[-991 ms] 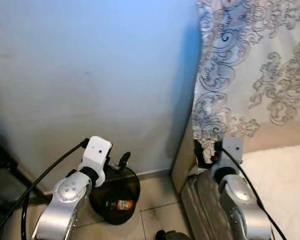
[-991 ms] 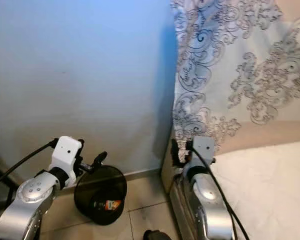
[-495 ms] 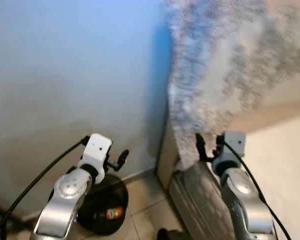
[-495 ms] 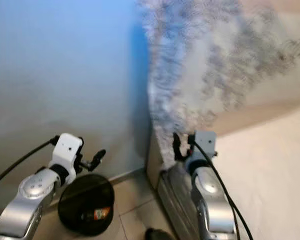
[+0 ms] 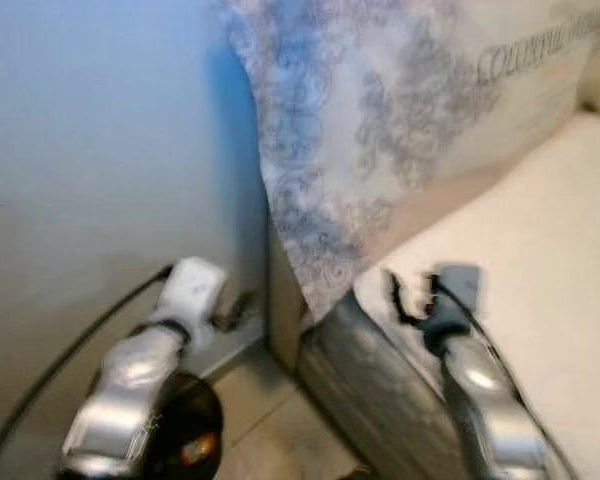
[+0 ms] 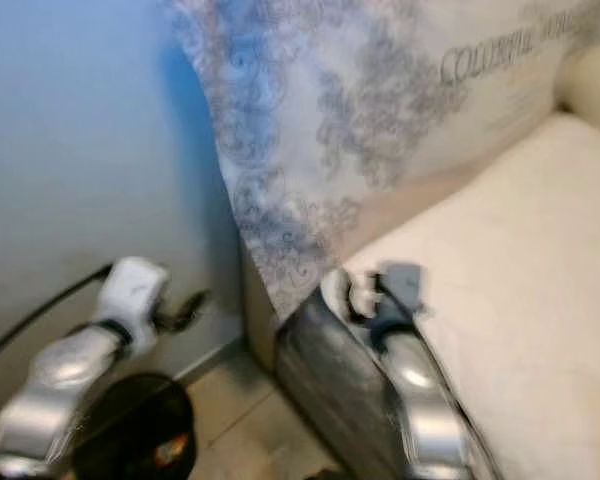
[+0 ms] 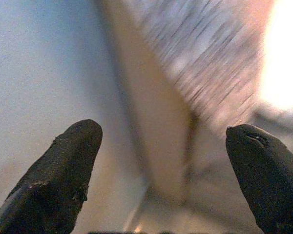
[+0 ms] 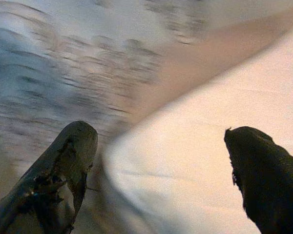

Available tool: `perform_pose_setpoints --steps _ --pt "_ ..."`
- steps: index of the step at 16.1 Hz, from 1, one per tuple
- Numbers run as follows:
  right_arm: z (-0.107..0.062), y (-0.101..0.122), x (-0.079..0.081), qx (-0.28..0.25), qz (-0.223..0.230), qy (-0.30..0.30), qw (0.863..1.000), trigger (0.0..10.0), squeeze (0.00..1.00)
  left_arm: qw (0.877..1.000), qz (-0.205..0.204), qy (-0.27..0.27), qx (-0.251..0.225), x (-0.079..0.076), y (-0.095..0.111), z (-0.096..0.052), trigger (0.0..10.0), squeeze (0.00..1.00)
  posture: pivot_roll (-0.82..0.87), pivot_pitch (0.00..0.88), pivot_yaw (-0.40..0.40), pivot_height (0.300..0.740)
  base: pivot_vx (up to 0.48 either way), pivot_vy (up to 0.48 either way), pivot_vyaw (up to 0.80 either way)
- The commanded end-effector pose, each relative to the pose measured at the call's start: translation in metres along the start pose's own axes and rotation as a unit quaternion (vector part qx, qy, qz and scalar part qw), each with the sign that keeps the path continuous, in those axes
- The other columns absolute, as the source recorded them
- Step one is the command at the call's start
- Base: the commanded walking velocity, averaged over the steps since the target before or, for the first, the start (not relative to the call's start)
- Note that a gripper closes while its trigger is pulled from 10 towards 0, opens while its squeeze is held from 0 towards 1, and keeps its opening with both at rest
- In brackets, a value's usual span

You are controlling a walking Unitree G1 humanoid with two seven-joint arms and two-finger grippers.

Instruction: Clean up the room

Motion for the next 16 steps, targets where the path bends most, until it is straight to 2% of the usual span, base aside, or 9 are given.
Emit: perform_pose_setpoints --steps 1,8,12,16 --pt "0.002 0.012 0.004 -0.018 0.014 0.006 1.0 10.0 1.0 1.0 0.009 0.013 0.008 0.011 -0.002 -0.003 10.0 0.0 0.04 0.0 -0.05 0.74 0.0 0.0 -0.8" --pt "0.009 0.015 0.006 -0.023 0.024 0.007 0.999 10.0 1.0 1.0 0.023 0.009 0.002 0.015 0.006 0.004 10.0 0.0 0.06 0.0 -0.063 0.74 0.0 0.0 -0.8" --pt "0.008 0.017 0.012 -0.028 0.031 0.012 0.999 10.0 1.0 1.0 0.029 0.005 0.005 0.016 0.008 0.004 10.0 0.0 0.07 0.0 -0.061 0.74 0.0 0.0 -0.8" --pt "0.006 0.018 0.011 -0.031 0.032 0.011 0.999 10.0 1.0 1.0 0.026 0.005 0.007 0.015 0.006 0.003 10.0 0.0 0.06 0.0 -0.064 0.74 0.0 0.0 -0.8"
Point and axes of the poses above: a point about 5 cm out from each wrist's last joint towards the gripper, its own z axis pointing out of the wrist towards the gripper, its own y axis along the axis of the wrist's last joint, x = y × z, the point moved 6 cm from there along z, pointing out of the wrist towards the gripper, and after that the axes turned 11 degrees about -z, right-handed, at the moved point
